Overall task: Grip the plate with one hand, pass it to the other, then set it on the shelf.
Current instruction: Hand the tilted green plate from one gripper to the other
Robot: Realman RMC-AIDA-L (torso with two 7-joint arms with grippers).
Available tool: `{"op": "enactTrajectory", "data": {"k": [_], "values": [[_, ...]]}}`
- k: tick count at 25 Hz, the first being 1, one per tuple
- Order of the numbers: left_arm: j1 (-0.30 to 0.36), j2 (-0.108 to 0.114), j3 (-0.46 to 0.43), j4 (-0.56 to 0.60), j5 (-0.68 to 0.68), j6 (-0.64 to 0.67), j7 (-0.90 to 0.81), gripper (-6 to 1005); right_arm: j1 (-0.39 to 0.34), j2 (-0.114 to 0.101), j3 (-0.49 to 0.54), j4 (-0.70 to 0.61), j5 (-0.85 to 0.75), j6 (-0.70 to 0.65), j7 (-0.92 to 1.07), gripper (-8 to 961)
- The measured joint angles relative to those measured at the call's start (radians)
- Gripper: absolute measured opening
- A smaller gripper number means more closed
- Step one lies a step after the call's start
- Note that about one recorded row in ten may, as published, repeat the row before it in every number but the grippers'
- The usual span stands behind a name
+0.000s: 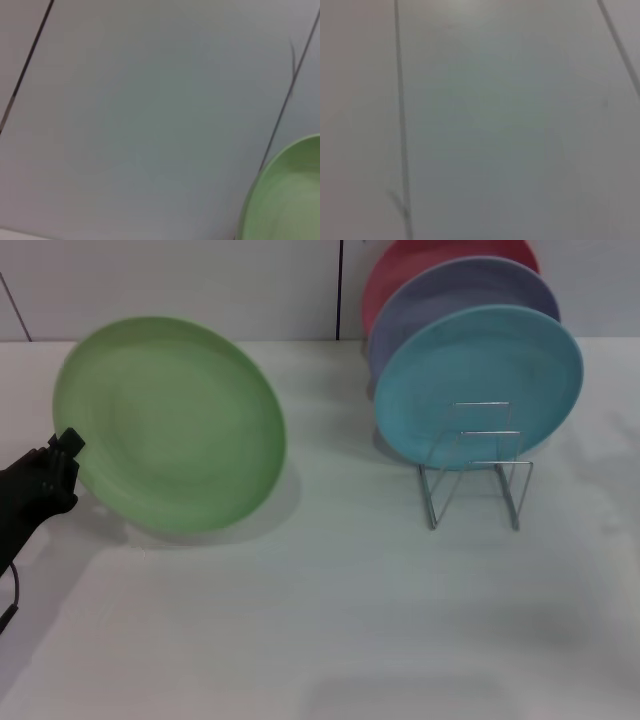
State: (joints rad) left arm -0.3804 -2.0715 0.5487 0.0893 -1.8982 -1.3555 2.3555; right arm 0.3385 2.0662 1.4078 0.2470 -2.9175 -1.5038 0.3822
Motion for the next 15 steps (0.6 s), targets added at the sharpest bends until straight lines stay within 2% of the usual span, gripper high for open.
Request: {"op": "enactTrajectory", "data": {"k": [2,5,6,7,8,15], "values": [[-0.001,-0.001,-0.017,-0.023,-0.005,-0.008,0.040,65,-0.003,0.005,-0.024,0.002,0.000,0.000,0.000,719],[-0.007,-0.003,-0.047,-0.061,-0.007,-0.009,0.099,67,-0.018,0.010,-0.154,0.030,0.000,0.009,0.002,719],[-0.007,-0.003,-0.047,-0.061,-0.007,-0.009,0.099,68,-0.018,0.010,-0.154,0.030,0.000,0.009,0.002,719],[-0.012,-0.005,-0.050,-0.076,-0.005,-0.007,0.128,68,-0.018,0.011,-0.210,0.037,0.000,0.022,0.006,718],[-0.012,-0.005,-0.050,-0.076,-0.005,-0.007,0.128,69,-0.018,0.011,-0.210,0.037,0.000,0.022,0.006,718],[-0.015,-0.002,-0.047,-0.085,0.000,-0.014,0.163,72,0.012,0.012,-0.387,0.074,0.000,0.107,0.018,718]]}}
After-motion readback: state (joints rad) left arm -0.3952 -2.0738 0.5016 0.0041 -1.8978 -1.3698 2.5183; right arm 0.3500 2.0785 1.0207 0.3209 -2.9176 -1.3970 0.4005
